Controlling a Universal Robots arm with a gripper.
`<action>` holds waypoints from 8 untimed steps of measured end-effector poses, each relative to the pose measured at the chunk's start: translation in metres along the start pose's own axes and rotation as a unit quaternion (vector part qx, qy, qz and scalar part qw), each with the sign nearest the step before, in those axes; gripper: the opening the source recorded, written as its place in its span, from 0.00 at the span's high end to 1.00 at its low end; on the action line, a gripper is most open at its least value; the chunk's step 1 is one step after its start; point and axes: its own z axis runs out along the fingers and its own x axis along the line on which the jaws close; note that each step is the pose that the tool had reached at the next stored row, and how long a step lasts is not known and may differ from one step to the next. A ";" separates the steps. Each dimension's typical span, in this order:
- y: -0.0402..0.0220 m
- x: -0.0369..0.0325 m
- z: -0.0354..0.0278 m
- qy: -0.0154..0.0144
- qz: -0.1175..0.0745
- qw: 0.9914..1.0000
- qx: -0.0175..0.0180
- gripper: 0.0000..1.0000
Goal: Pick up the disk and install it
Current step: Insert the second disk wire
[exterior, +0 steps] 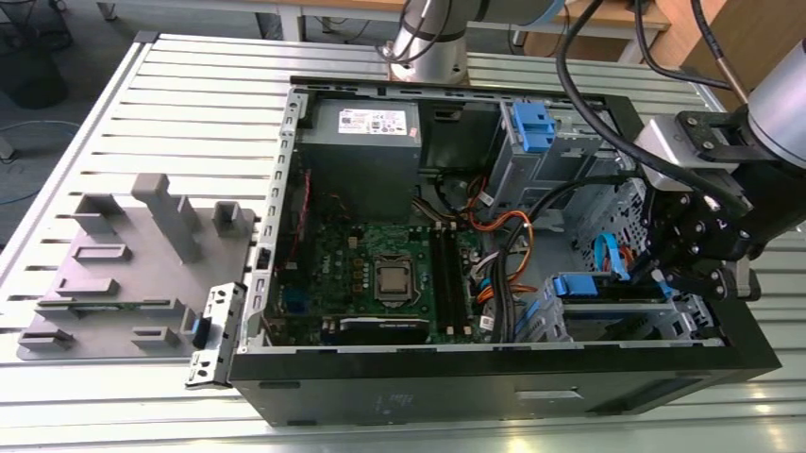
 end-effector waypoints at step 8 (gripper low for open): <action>0.0000 0.0001 0.0026 0.000 0.000 1.000 0.000 0.84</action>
